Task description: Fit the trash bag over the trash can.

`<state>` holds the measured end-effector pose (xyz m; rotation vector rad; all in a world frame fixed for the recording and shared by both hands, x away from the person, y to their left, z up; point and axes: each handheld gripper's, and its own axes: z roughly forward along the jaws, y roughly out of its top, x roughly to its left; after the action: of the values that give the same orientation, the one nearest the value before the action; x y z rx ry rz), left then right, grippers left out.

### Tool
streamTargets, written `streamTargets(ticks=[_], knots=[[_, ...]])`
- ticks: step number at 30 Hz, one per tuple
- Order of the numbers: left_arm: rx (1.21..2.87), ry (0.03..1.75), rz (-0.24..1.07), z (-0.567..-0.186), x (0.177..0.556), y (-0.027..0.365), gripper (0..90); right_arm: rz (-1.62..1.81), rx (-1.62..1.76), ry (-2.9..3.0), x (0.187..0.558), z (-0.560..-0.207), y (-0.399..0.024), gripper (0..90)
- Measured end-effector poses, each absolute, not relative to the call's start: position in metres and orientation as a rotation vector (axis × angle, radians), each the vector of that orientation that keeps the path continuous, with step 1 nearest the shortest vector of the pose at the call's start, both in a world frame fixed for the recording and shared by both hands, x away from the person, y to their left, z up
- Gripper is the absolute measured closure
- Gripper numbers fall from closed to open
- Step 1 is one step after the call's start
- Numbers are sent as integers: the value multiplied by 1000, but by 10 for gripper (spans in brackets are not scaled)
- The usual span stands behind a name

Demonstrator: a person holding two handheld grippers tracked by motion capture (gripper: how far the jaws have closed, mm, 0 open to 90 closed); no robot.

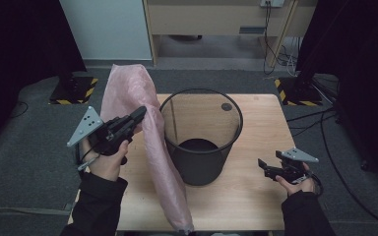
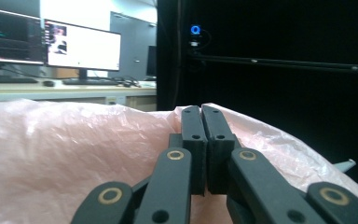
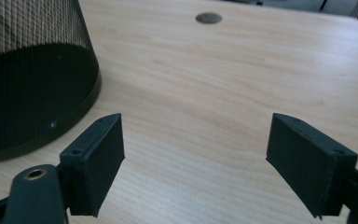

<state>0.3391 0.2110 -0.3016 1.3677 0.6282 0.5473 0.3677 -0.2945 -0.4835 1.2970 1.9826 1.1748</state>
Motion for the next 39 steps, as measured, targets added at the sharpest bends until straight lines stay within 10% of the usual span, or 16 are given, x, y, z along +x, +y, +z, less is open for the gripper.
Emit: streamTargets(ticks=[39], knots=[[1464, 539, 548, -294, 338, 113, 881, 1791, 914, 1660, 355, -323, -220, 350]])
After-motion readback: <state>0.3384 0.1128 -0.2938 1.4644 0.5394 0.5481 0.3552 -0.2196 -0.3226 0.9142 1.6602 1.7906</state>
